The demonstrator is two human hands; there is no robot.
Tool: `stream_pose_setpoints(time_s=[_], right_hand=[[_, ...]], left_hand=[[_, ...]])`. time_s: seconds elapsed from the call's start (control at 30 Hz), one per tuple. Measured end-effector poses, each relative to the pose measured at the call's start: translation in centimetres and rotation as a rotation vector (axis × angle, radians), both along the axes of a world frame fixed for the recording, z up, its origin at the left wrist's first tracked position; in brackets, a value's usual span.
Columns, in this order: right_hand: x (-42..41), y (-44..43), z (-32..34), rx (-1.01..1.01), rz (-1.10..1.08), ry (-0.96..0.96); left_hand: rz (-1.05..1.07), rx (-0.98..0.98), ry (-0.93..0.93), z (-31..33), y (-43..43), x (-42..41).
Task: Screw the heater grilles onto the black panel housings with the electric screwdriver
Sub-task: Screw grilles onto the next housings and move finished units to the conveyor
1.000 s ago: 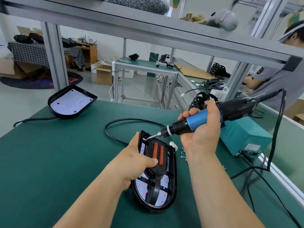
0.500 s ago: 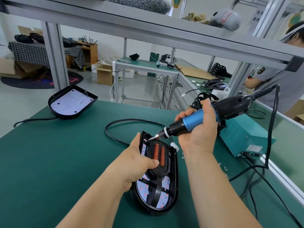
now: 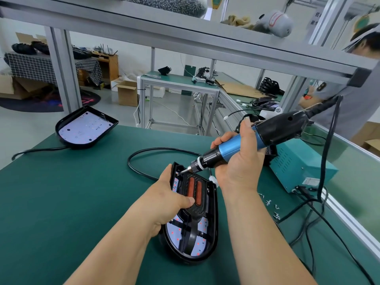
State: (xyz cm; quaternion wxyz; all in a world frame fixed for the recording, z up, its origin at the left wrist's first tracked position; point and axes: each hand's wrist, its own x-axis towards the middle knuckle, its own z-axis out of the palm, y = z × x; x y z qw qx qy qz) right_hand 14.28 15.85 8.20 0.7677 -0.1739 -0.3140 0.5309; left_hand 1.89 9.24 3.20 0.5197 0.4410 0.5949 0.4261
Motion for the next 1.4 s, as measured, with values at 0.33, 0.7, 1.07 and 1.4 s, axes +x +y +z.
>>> stream_pose_setpoints(time_s=[0.33,0.7,1.07,1.4], right_hand=[[-0.36,-0.62,0.37,0.018,-0.023,-0.027],[0.00,-0.14,0.04,0.001,-0.007,-0.011],[0.10,-0.09,-0.01,-0.001,0.003,-0.006],[0.23,-0.21,-0.03,-0.014,0.005,0.007]], left_hand=[[0.007,-0.019,0.017,0.05,-0.06,0.09],[0.006,0.001,0.011,0.07,-0.02,0.06],[0.020,0.008,0.010,-0.17,0.10,0.12],[0.011,-0.002,0.040,-0.43,0.20,0.03]])
